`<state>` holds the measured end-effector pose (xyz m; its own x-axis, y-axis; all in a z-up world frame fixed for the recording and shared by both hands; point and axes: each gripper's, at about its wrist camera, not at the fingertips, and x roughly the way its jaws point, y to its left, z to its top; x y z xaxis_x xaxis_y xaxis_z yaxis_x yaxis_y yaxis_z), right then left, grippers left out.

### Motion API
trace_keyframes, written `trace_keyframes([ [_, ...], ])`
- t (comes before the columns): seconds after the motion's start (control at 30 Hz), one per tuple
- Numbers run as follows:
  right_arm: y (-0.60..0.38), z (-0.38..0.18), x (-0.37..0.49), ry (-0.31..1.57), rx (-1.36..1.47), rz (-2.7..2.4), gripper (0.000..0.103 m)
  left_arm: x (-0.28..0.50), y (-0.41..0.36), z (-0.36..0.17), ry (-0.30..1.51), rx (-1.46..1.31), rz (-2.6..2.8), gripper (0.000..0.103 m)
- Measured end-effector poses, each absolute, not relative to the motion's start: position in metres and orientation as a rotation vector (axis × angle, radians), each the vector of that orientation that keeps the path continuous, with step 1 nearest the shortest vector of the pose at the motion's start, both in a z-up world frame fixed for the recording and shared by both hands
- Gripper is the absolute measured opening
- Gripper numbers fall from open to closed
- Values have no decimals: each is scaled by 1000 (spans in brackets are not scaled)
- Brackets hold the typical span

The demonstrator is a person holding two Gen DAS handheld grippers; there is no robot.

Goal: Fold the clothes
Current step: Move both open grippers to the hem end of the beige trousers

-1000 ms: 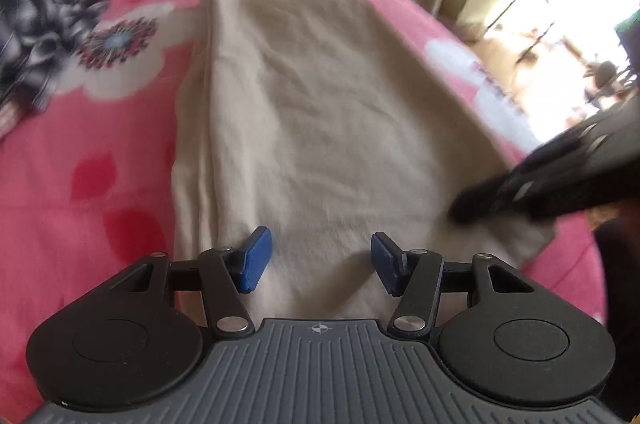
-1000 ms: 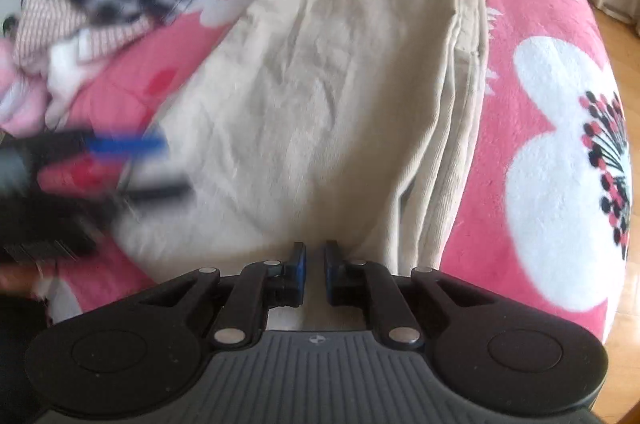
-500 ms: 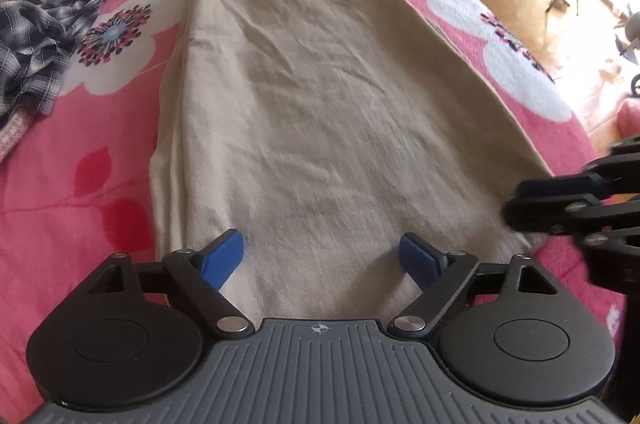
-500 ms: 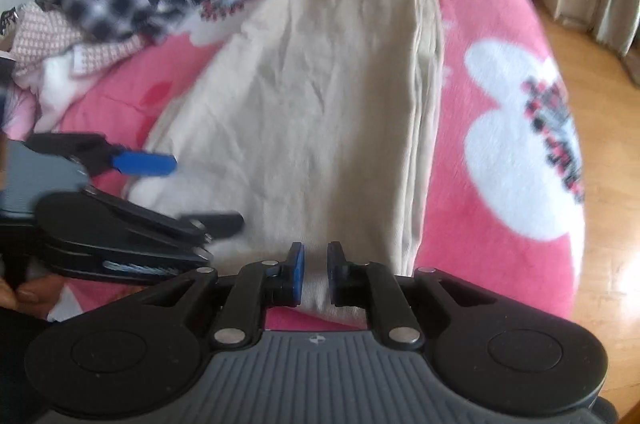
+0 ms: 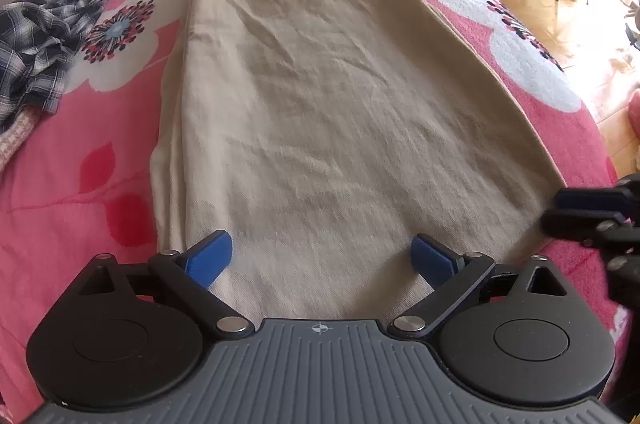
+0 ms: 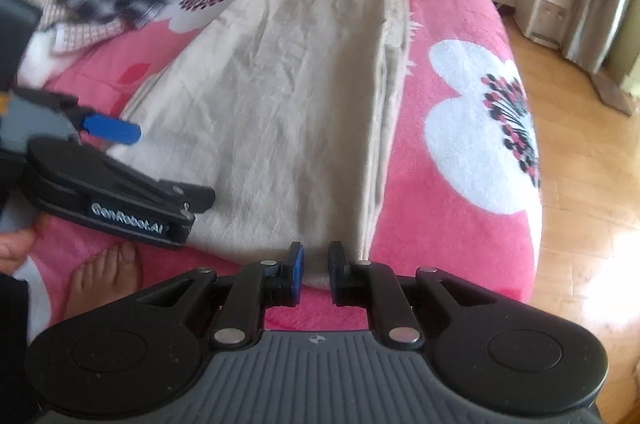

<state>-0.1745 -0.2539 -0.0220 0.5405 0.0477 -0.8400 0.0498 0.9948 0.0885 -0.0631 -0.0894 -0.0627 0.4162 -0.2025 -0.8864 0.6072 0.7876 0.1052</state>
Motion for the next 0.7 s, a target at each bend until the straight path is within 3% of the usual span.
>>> trace_keyframes([
  [0.13,-262,-23,-182,1018,102,-94,33,-62,-90,-63,1027,452,-530,99],
  [0.47,-263,-40,-187,1076,107,-103,48,-62,-90,-64,1029,458,-527,100],
  [0.63,-265,-43,-185,1111,166,-89,92,-62,-90,-64,1031,456,-524,101],
  [0.7,-265,-46,-185,1126,190,-82,100,-62,-90,-64,1032,454,-524,101],
])
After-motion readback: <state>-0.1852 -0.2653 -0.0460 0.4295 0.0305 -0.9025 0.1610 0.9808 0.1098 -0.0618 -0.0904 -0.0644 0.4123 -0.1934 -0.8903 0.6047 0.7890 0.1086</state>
